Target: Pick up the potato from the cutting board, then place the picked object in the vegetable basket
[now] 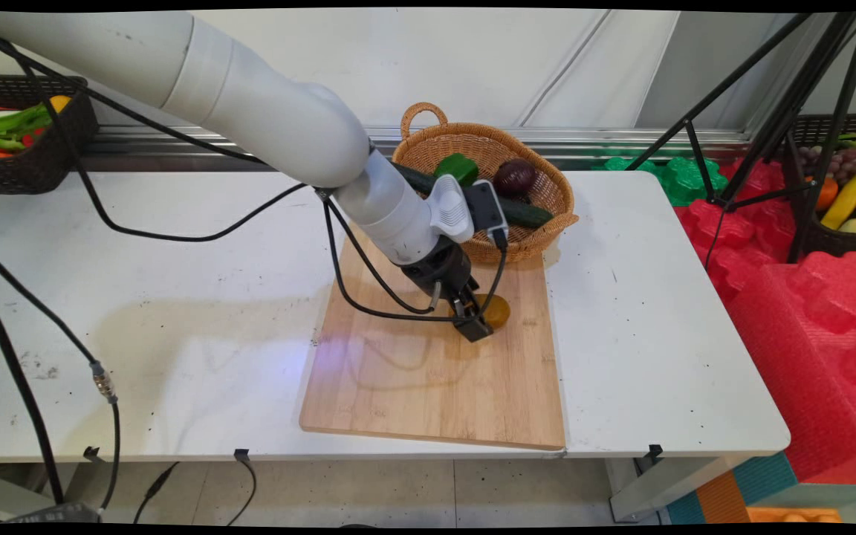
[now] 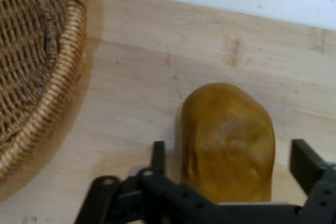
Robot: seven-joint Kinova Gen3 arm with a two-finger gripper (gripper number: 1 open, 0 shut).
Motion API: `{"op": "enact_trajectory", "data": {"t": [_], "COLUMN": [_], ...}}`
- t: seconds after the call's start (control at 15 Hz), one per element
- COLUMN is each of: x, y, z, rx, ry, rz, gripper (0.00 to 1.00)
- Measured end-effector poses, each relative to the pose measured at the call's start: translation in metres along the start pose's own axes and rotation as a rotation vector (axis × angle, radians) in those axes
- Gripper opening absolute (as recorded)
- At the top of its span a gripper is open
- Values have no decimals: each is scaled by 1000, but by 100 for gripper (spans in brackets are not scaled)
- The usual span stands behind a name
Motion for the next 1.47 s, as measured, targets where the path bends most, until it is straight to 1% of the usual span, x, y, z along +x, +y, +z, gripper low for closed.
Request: {"op": "enact_trajectory", "data": {"t": [0.07, 0.4, 0.53, 0.67, 0.93, 1.13, 1.2, 1.33, 1.47], "x": [0, -5, -3, 2, 21, 37, 41, 47, 54], "y": [0, 5, 7, 7, 0, -13, -20, -30, -43], "z": [1, 0, -10, -27, -74, -101, -108, -114, -116], "rx": [-1, 3, 8, 21, 83, 135, 155, 182, 205], "ry": [-1, -4, 11, 39, 112, 165, 177, 188, 188], "rz": [0, 15, 16, 19, 5, -19, -28, -31, -33], "gripper": [0, 0, 0, 0, 0, 0, 0, 0, 0]}}
